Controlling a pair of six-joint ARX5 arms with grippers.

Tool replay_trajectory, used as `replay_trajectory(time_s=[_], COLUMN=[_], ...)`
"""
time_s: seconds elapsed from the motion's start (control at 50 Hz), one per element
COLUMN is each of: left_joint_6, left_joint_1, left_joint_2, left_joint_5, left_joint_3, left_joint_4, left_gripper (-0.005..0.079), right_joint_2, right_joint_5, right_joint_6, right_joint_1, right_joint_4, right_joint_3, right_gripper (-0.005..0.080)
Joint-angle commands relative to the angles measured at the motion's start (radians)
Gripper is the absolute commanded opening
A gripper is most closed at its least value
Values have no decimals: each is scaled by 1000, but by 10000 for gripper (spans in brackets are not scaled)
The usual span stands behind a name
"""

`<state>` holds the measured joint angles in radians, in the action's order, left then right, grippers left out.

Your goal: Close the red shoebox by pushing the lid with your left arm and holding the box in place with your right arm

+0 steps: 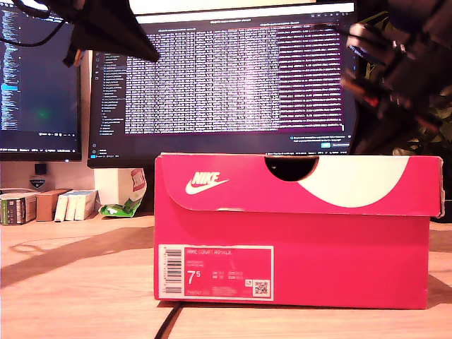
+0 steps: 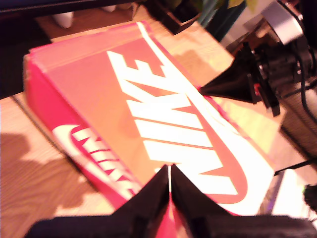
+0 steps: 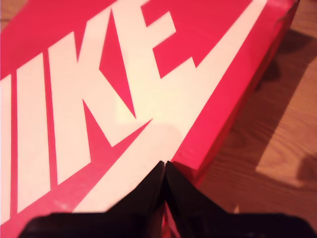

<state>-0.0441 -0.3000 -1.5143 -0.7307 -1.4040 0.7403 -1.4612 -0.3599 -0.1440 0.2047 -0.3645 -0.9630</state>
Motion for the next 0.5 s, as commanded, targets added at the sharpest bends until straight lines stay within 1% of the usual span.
replay_trajectory(time_s=[0.0, 0.14, 0.24, 0.36, 0.48], left_joint_6=[-9, -10, -13, -23, -35], left_joint_1=[1, 1, 1, 1, 1], left_joint_2=[10, 31, 51, 83, 126], left_joint_5=[7, 25, 74, 183, 348], left_joint_3=[22, 22, 22, 22, 22], left_joint_4=[-1, -7, -12, -28, -55], left_gripper=[-19, -19, -19, -19, -19], right_joint_2=[-29, -21, 3, 60, 131], right_joint_5=[4, 2, 4, 41, 133], right_joint_6=[-1, 21, 46, 68, 63], right_joint_1=[7, 10, 11, 11, 10], right_joint_4=[-15, 64, 143, 238, 304], right_joint_3=[70, 69, 69, 69, 69], right_gripper=[-12, -13, -13, -13, -13])
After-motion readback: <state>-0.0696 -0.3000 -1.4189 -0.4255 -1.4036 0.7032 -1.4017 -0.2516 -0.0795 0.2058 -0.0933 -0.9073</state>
